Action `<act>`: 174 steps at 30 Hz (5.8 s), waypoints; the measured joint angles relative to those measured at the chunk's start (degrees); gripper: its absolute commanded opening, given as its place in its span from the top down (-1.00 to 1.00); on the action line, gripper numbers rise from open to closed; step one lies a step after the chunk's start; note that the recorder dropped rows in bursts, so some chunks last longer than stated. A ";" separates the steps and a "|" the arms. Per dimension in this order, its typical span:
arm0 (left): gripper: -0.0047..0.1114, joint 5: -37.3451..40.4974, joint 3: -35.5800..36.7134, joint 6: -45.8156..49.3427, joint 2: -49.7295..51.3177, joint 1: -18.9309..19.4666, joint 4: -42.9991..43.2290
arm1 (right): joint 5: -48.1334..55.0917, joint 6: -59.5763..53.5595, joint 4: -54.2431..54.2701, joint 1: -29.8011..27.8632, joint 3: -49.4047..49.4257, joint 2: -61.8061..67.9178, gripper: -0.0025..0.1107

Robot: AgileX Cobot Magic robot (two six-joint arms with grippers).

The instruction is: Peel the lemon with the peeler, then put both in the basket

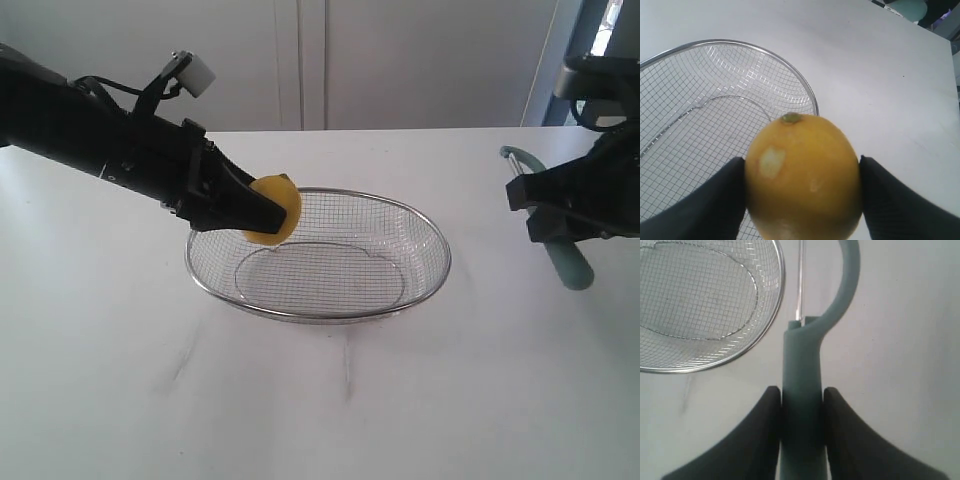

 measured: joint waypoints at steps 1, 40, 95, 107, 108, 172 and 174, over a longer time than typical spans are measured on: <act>0.92 0.00 0.00 0.00 0.00 0.00 0.00 | 0.21 -0.79 0.79 0.00 -0.47 0.68 0.96; 0.92 -0.25 0.00 0.12 0.00 0.00 0.00 | 4.15 -29.54 35.47 7.64 -3.51 12.88 0.96; 0.92 -0.37 0.00 0.12 0.00 0.00 -0.34 | 5.24 -32.09 51.94 9.73 -3.51 14.72 0.96; 0.92 -0.37 0.00 0.12 0.00 0.00 -0.44 | 2.72 -32.93 49.27 9.73 -3.51 13.06 0.96; 0.92 -0.37 0.00 0.12 0.00 0.00 -0.44 | 2.58 -32.80 48.72 9.73 -3.51 13.49 0.96; 0.92 -0.37 0.00 0.12 0.00 0.00 -0.44 | 4.88 -31.33 52.94 9.73 -2.62 13.50 0.96; 0.92 -0.37 0.00 0.12 0.00 0.00 -0.44 | 5.29 -30.60 52.70 9.73 -2.62 14.17 0.96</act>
